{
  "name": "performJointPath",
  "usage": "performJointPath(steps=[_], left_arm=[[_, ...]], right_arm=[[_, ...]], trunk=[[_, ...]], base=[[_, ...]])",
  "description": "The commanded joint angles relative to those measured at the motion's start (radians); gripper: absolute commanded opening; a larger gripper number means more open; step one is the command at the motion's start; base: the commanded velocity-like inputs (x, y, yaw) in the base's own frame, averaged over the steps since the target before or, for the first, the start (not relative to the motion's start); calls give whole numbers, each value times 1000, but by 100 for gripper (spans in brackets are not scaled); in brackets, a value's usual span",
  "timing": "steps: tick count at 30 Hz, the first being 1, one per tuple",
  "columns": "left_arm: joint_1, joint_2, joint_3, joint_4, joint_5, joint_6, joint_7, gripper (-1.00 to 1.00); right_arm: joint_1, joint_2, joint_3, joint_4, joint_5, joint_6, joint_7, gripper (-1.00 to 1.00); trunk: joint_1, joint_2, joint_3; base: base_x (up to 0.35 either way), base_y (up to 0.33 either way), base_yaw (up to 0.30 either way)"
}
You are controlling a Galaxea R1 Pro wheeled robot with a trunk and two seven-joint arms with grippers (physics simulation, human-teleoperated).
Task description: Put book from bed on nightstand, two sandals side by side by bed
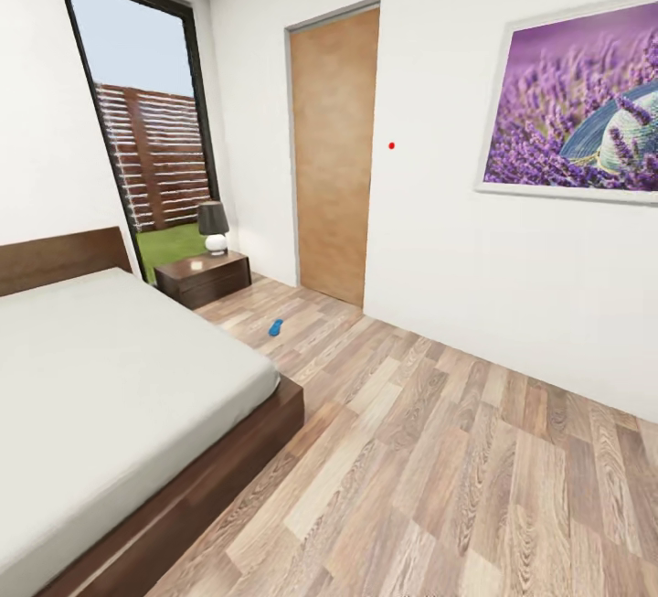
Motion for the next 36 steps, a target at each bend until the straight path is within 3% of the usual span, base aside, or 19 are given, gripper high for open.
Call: performJointPath(steps=[1,26,36], left_arm=[[0,0,-1,1,0,-3,-1,100],[0,0,-1,1,-1,-3,-1,100],[-1,-1,-1,-1,0,-6,-1,100]], right_arm=[[-1,0,-1,0,-1,-1,0,100],[-1,1,-1,3,-1,-1,0,100],[-1,2,-1,5,-1,-1,0,100]], trunk=[[0,-1,-1],[0,-1,-1],[0,-1,-1]], base=[[0,0,-293],[0,0,-291],[102,0,-142]])
